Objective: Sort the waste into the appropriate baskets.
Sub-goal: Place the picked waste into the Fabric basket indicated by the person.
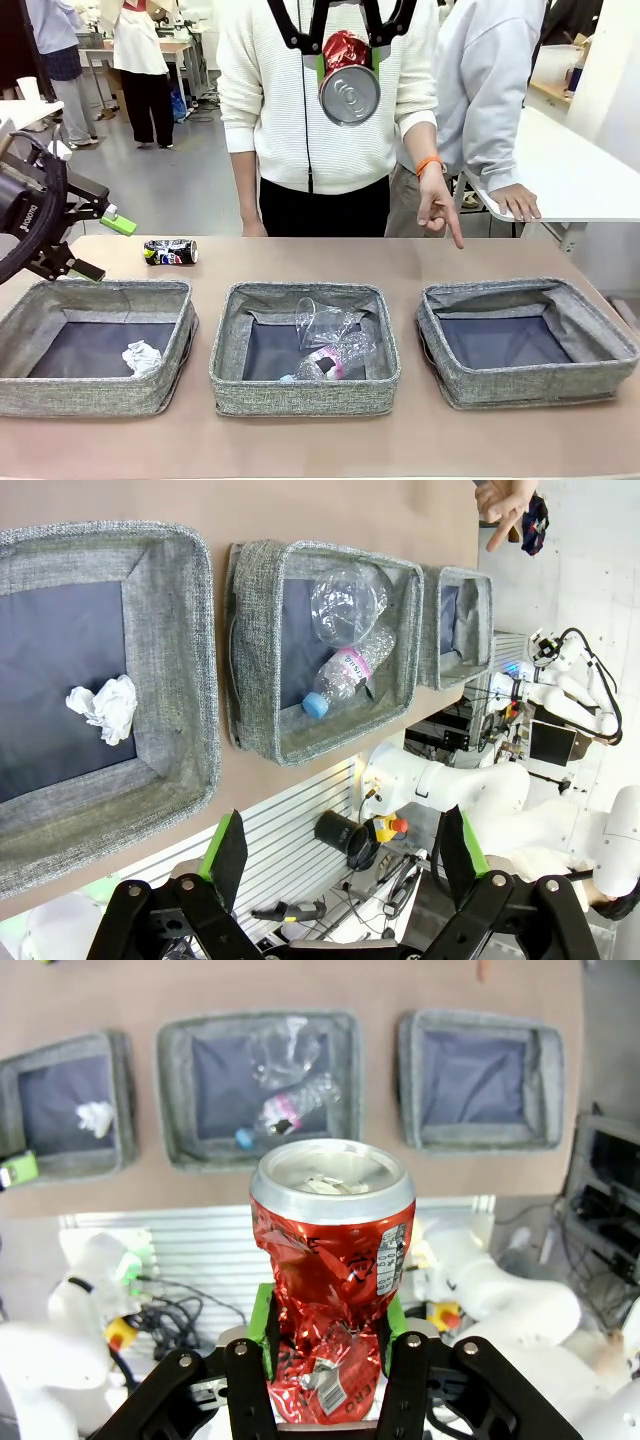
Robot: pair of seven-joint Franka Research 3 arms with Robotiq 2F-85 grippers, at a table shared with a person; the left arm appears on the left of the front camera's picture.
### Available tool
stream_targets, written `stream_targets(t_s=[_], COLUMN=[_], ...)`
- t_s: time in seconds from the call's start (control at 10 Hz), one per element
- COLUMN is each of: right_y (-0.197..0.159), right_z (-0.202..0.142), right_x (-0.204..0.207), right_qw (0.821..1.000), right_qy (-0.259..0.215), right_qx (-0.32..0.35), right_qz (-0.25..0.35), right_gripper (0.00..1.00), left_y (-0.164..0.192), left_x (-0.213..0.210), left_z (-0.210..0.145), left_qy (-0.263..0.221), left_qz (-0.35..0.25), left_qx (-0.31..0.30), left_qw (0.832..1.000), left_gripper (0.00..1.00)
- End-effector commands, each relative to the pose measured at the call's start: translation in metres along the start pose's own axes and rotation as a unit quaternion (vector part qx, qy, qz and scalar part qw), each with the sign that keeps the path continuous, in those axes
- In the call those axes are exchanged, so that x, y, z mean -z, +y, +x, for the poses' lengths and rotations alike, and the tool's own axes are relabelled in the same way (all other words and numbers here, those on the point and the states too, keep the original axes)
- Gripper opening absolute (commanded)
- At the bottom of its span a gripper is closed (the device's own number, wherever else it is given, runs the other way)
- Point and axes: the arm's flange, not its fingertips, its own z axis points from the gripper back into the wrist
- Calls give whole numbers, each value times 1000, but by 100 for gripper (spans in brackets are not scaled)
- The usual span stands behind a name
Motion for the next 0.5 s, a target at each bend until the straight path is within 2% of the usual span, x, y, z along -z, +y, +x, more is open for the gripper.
stream_targets(t_s=[0.0, 0.1, 0.2, 0.3, 0.4], right_y=[-28, -67, -123, -168, -205], right_z=[5, 9, 12, 5, -9], right_x=[19, 48, 95, 134, 168], right_qw=[1000, 999, 997, 992, 989], right_qy=[-2, 14, 61, 89, 88], right_qx=[14, 36, 55, 74, 80], right_qz=[3, -12, 6, 46, 82], right_gripper=[47, 47, 47, 47, 47], left_y=[2, 2, 2, 2, 2], left_x=[-3, -3, -3, -3, -3], left_z=[-1, -1, -1, -1, -1], left_qy=[4, 4, 4, 4, 4], left_qz=[1, 1, 1, 1, 1], left_qx=[11, 11, 11, 11, 11], left_qw=[1000, 1000, 1000, 1000, 1000], left_gripper=[100, 100, 100, 100, 100])
